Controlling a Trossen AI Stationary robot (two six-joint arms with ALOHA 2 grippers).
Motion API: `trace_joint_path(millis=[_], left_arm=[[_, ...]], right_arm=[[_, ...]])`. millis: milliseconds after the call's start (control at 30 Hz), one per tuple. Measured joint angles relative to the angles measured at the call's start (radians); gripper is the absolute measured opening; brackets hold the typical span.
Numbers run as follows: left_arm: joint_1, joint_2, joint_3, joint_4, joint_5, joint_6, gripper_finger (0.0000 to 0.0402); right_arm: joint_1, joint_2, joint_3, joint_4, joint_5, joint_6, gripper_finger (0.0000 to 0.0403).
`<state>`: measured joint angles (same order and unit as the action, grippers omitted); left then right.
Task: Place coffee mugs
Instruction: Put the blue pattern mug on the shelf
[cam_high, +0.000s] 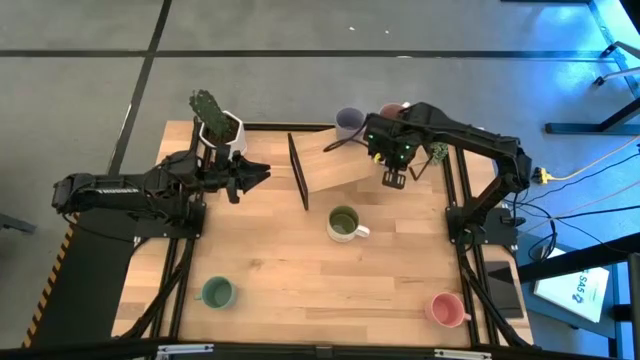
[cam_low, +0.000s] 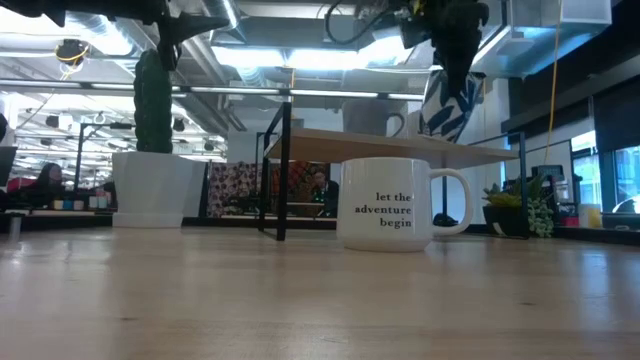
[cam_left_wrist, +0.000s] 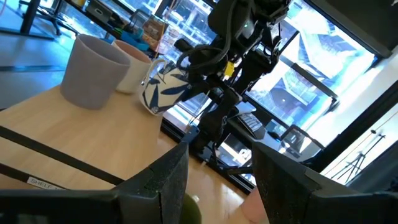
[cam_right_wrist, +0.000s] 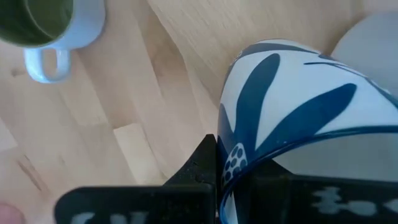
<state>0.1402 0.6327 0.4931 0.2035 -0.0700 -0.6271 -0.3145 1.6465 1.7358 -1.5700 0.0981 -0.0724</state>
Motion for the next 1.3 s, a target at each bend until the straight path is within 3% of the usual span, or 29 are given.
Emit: trace_joint_path(millis=[400, 967, 1300], left_arm=[[0.000, 0.000, 0.000, 0.000, -0.018, -0.023, 0.0170], [0.000, 0.000, 0.000, 0.000, -0.039, -0.018, 0.0170], [0.000, 0.000, 0.000, 0.000, -0.045, -0.019, 0.0170]], right_arm=[[-0.004, -0.006, 0.003, -0.002, 0.018, 0.040, 0.0005], [-0.004, 0.014, 0.003, -0.001, -0.038, -0.015, 0.0005], [0.076, 0.022, 0.006, 0.061, -0.046, -0.063, 0.0005]])
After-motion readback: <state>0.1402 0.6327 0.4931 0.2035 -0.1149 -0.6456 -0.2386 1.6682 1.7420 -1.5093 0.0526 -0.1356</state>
